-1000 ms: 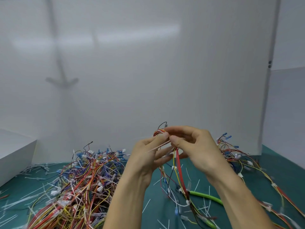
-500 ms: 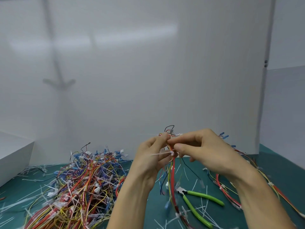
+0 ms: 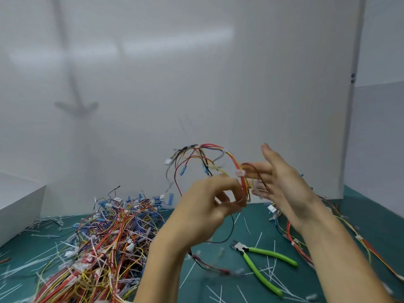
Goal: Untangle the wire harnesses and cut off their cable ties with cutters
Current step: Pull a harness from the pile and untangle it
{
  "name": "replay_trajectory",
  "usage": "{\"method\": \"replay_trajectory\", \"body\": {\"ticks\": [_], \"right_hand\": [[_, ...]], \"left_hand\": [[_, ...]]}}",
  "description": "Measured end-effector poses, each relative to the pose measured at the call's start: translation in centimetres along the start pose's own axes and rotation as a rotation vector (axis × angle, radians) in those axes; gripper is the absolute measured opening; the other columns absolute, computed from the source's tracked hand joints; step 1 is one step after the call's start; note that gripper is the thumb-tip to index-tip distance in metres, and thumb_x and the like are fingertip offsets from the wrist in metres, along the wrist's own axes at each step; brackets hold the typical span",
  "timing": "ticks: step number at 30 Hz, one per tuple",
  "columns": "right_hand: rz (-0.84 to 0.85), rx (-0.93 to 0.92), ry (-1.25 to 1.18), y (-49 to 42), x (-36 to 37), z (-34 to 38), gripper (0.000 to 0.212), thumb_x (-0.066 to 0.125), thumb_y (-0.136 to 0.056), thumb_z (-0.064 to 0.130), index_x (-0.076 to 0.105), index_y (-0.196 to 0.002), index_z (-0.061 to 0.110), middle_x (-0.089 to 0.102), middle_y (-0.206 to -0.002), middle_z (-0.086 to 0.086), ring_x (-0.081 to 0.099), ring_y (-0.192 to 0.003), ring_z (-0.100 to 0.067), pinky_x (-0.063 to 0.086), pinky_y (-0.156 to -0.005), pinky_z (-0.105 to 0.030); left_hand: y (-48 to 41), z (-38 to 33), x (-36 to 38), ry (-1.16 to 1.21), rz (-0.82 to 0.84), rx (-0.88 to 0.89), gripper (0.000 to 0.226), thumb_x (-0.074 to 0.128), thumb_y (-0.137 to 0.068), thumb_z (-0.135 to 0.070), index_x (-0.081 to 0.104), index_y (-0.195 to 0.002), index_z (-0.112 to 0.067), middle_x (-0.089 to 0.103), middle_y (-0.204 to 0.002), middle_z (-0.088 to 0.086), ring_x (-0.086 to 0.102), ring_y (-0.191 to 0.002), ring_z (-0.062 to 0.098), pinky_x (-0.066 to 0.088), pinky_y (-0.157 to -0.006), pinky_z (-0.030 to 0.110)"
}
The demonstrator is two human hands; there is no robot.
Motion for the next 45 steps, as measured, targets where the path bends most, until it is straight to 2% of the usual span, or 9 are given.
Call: {"method": "replay_trajectory", "body": {"ticks": [5,11,15,21,24,30,33,36,45], "right_hand": [[0.134,-0.085,0.098,0.7,1.8,1.3,0.059,0.061,-0.072,0.072,0.079,-0.095,0.021,0.078,-0.095,-0.004,0.073,-0.094,-0.024,0.048,-0.099,-0.049],[0.218,-0.199,0.212,2.0,3.0,2.6,0.026,0.079,-0.07,0.051,0.081,-0.086,0.03,0.077,-0.082,0.0,0.068,-0.073,-0.004,0.051,-0.067,-0.012],[0.057,-0.294,0.098,1.7,2.4,3.3,0.015,0.078,-0.08,0.018,0.081,-0.072,0.03,0.077,-0.076,0.005,0.066,-0.067,0.004,0.048,-0.062,-0.006],[-0.093,-0.375,-0.166,1.4,-0.1,3.9,0.018,0.074,-0.078,0.02,0.081,-0.094,0.016,0.076,-0.079,0.011,0.053,-0.058,0.002,0.041,-0.056,-0.005],[-0.125,-0.366,-0.158,1.4,-0.5,3.9,0.021,0.071,-0.073,0.031,0.081,-0.092,0.031,0.077,-0.093,0.008,0.043,-0.071,-0.013,0.039,-0.059,-0.018],[-0.159,-0.371,-0.119,1.6,-0.4,3.8,0.019,0.066,-0.076,0.035,0.08,-0.088,0.039,0.075,-0.086,0.008,0.051,-0.074,-0.009,0.04,-0.066,-0.026],[-0.14,-0.365,-0.136,1.6,-0.2,3.8,0.021,0.064,-0.077,0.034,0.08,-0.09,0.039,0.075,-0.088,0.007,0.049,-0.077,-0.011,0.038,-0.067,-0.028],[-0.137,-0.354,-0.173,1.5,0.0,3.6,0.022,0.063,-0.077,0.034,0.08,-0.09,0.038,0.075,-0.088,0.007,0.048,-0.079,-0.013,0.036,-0.066,-0.028],[-0.241,-0.3,-0.224,1.2,-1.0,2.9,0.017,0.066,-0.083,0.028,0.081,-0.088,0.035,0.072,-0.082,0.01,0.048,-0.076,-0.013,0.038,-0.062,-0.024]], "left_hand": [[0.1,-0.1,2.4,-0.312,0.17,0.002,0.025,0.07,-0.082,-0.007,0.071,-0.085,-0.031,0.066,-0.078,-0.014,0.059,-0.071,-0.005,0.05,-0.068,0.024],[0.5,1.2,4.4,-0.213,0.322,-0.118,0.022,0.079,-0.074,-0.012,0.076,-0.082,-0.032,0.072,-0.071,-0.01,0.063,-0.067,0.003,0.057,-0.072,0.03],[0.6,1.9,4.7,-0.117,0.393,-0.164,0.017,0.078,-0.074,-0.002,0.079,-0.081,-0.017,0.075,-0.076,-0.004,0.068,-0.068,0.002,0.059,-0.075,0.027],[1.5,4.7,2.5,0.046,0.344,-0.344,0.022,0.079,-0.079,-0.01,0.078,-0.097,-0.023,0.077,-0.1,-0.003,0.07,-0.096,0.004,0.057,-0.09,0.028],[1.5,4.8,0.5,0.127,0.211,-0.352,0.041,0.056,-0.087,0.009,0.073,-0.107,-0.022,0.074,-0.108,-0.005,0.068,-0.097,-0.003,0.056,-0.085,0.018],[2.1,4.0,-6.1,0.135,-0.632,-0.325,0.033,0.049,-0.09,0.0,0.065,-0.102,-0.026,0.067,-0.094,-0.011,0.061,-0.078,-0.004,0.05,-0.067,0.018],[2.0,4.4,-5.5,0.155,-0.441,-0.354,0.033,0.063,-0.093,-0.028,0.059,-0.124,-0.037,0.062,-0.111,-0.023,0.059,-0.098,-0.013,0.045,-0.078,0.015],[1.9,3.5,-4.0,0.363,-0.22,-0.348,0.022,0.06,-0.096,-0.014,0.071,-0.112,-0.023,0.076,-0.1,-0.01,0.073,-0.09,0.005,0.057,-0.086,0.026],[2.0,2.7,-4.1,0.587,-0.214,-0.346,0.029,0.048,-0.099,-0.003,0.075,-0.098,-0.015,0.072,-0.077,0.003,0.071,-0.074,0.016,0.061,-0.073,0.031]]}}
Point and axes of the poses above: each hand's wrist, its own y-axis away from the middle knuckle, its own x-axis out of the palm, z = x × y, the point moved 7 cm from there along -y, towards the middle knuckle
